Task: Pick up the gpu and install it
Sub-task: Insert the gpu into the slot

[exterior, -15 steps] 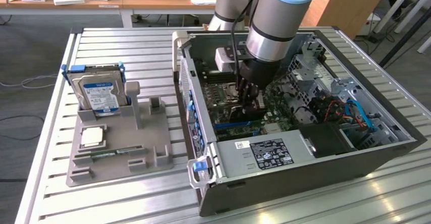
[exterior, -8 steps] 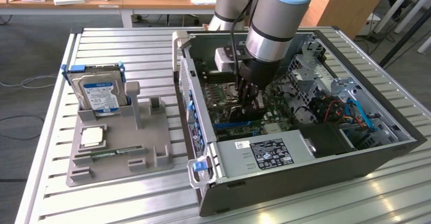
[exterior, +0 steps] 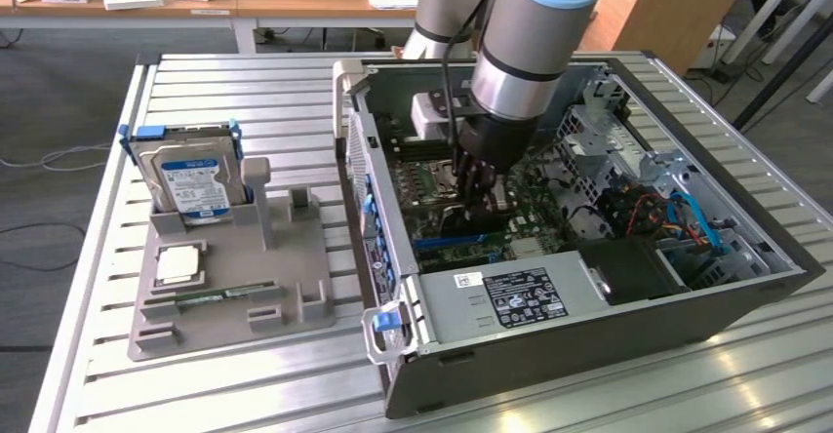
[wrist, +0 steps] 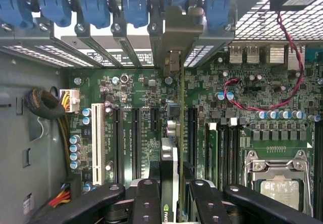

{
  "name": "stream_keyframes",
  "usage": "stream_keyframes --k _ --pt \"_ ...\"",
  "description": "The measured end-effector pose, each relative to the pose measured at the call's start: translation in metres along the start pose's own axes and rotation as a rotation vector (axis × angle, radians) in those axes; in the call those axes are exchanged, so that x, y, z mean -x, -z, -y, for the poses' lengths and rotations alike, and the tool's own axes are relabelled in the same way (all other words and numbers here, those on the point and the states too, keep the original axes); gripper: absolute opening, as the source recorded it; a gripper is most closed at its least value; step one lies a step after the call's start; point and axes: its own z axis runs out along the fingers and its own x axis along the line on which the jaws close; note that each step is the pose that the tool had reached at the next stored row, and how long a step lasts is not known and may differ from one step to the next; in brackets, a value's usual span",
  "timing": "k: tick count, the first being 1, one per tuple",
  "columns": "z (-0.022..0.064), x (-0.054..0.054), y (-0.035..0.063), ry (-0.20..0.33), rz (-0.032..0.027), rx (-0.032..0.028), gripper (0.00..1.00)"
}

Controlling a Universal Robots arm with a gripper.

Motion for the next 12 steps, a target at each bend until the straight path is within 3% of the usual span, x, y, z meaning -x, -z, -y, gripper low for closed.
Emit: stream_keyframes --k 12 --pt "-0.0007 0.0000 -0.0003 0.000 -0.0001 0.0003 0.27"
